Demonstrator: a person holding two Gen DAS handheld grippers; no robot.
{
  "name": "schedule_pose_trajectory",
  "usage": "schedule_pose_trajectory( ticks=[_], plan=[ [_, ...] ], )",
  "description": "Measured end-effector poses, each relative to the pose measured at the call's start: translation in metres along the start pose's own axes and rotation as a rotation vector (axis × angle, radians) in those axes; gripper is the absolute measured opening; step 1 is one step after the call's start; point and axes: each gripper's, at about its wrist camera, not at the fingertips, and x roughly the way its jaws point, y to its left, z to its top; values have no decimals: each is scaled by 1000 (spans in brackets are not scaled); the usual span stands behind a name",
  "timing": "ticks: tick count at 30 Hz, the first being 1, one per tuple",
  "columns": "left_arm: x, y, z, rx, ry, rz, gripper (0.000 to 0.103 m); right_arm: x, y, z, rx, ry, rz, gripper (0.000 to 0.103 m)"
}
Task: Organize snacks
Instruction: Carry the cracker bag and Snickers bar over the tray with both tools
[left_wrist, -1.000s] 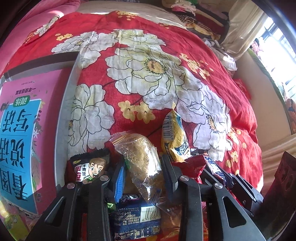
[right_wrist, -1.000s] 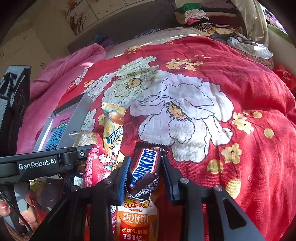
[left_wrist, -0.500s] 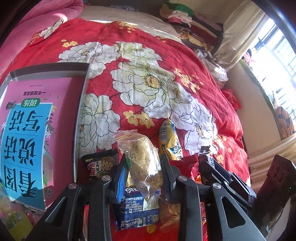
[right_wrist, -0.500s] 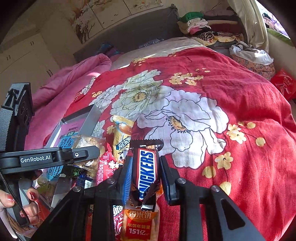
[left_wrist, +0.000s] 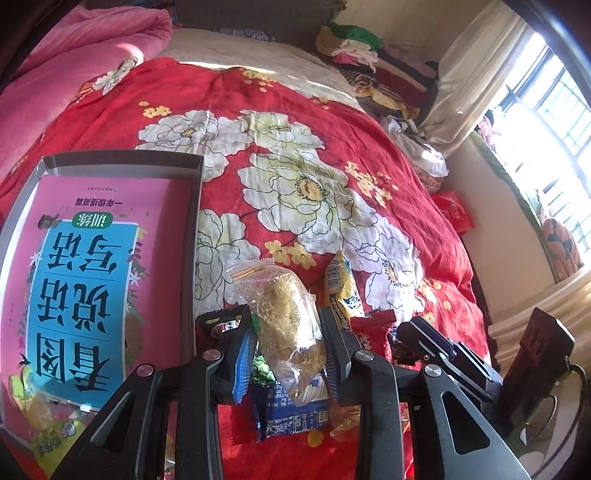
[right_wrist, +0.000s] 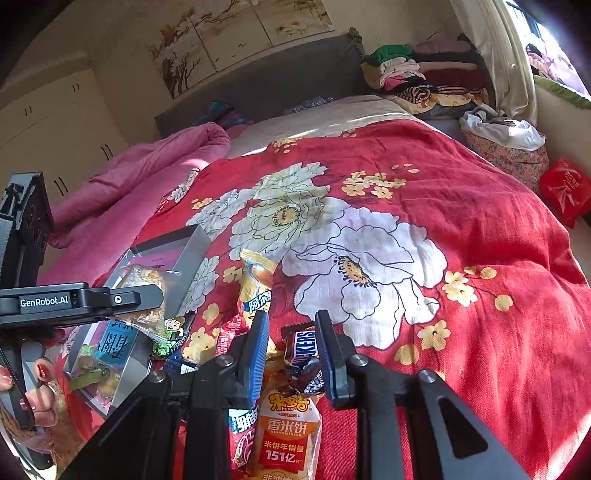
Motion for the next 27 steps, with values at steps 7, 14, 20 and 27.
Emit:
schedule_pose_trajectory(
  ticks=[7, 14, 20, 27],
  plan=[
    [-9, 10, -1, -15, -10, -8, 34, 30, -6, -9, 3, 130, -38, 39],
    [-22, 23, -1, -37, -31, -18, 34, 39, -9, -11, -7, 140, -37, 30],
    [-37, 38, 1, -64, -62, -14, 34, 25, -2, -7, -33, 91, -41, 29],
    [-62, 63, 2, -102, -108, -4, 34, -11, 9, 2, -37, -27, -5, 29]
  ],
)
